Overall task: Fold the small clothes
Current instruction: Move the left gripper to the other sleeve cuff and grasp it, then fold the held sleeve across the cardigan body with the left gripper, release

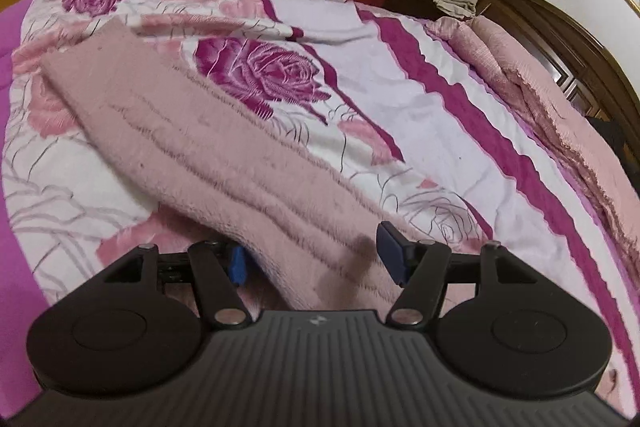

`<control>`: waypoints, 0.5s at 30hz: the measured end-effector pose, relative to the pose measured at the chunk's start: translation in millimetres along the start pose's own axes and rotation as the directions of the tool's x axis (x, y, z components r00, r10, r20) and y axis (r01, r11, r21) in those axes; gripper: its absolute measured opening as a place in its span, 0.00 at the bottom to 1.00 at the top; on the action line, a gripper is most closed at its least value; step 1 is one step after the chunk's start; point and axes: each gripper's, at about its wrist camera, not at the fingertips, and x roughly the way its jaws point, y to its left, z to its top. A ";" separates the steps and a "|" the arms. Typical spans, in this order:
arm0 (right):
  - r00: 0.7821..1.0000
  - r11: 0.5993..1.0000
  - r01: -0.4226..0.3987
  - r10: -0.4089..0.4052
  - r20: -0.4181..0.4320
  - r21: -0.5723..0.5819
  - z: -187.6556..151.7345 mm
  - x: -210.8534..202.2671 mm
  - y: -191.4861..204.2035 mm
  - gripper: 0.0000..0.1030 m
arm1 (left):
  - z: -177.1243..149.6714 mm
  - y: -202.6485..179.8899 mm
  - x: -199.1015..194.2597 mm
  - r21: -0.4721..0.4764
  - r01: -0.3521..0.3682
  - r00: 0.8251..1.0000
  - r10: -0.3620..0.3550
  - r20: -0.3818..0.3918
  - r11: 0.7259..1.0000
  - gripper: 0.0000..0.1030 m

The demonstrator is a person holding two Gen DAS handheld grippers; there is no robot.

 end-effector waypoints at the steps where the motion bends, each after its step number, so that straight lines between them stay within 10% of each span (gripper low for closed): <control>1: 1.000 1.000 0.000 0.000 -0.001 0.002 -0.2 0.4 -0.4 0.69 | 0.2 -1.9 2.3 0.033 -0.009 1.000 0.009 0.005 0.999 0.61; 6: 1.000 1.000 -0.007 0.007 0.010 0.000 0.6 -2.8 -1.2 0.69 | 0.1 -3.6 -2.4 0.118 -0.027 0.999 0.022 0.044 0.993 0.20; 15: 1.000 1.000 -0.021 0.021 0.021 0.017 2.0 -7.2 -4.1 0.69 | 10.7 -28.8 -52.7 0.194 0.096 0.985 -0.121 0.121 0.976 0.13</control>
